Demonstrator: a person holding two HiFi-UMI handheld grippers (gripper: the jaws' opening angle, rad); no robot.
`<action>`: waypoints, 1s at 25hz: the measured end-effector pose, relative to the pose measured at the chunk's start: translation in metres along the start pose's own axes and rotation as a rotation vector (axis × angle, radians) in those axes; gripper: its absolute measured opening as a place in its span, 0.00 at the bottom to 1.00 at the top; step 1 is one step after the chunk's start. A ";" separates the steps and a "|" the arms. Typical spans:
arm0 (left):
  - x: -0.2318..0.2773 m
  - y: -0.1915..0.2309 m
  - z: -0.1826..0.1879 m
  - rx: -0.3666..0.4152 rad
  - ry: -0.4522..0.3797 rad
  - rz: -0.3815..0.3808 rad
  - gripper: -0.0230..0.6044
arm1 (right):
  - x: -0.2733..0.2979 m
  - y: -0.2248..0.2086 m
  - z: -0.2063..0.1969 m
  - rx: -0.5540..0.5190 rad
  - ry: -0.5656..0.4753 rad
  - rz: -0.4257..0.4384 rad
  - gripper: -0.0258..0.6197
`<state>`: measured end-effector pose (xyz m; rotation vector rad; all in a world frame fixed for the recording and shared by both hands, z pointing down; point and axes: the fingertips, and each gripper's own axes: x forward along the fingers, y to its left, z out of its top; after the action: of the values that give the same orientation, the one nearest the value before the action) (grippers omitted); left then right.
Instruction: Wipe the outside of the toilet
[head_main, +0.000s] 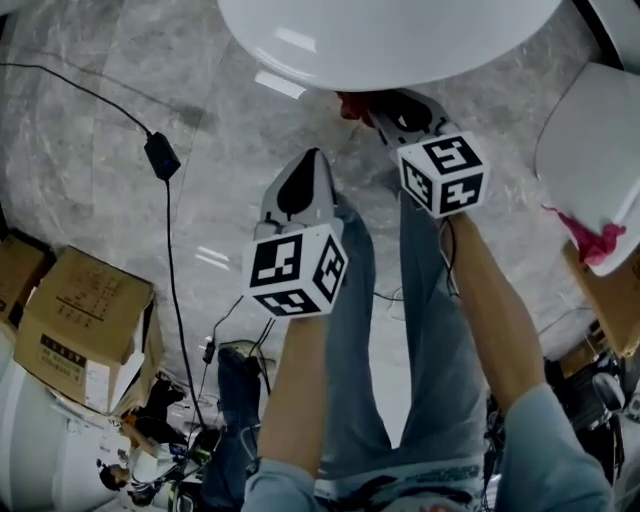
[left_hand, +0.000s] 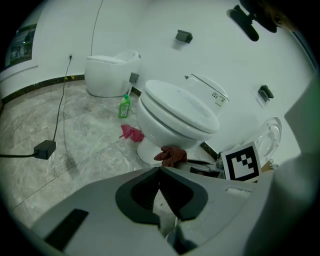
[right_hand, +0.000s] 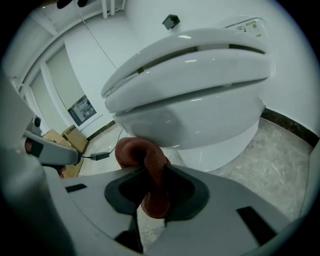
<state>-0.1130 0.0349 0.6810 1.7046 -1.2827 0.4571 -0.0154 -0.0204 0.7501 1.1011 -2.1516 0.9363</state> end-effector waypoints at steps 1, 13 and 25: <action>0.001 -0.003 0.001 0.001 -0.001 -0.001 0.03 | -0.001 -0.004 0.000 0.001 0.003 -0.003 0.18; 0.031 -0.055 -0.001 0.024 0.021 -0.020 0.03 | -0.020 -0.062 -0.002 0.014 0.009 -0.028 0.18; 0.072 -0.114 -0.002 0.037 0.047 -0.030 0.03 | -0.043 -0.133 0.010 0.017 0.005 -0.038 0.18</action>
<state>0.0172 -0.0003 0.6844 1.7311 -1.2209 0.5028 0.1173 -0.0650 0.7577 1.1423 -2.1148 0.9408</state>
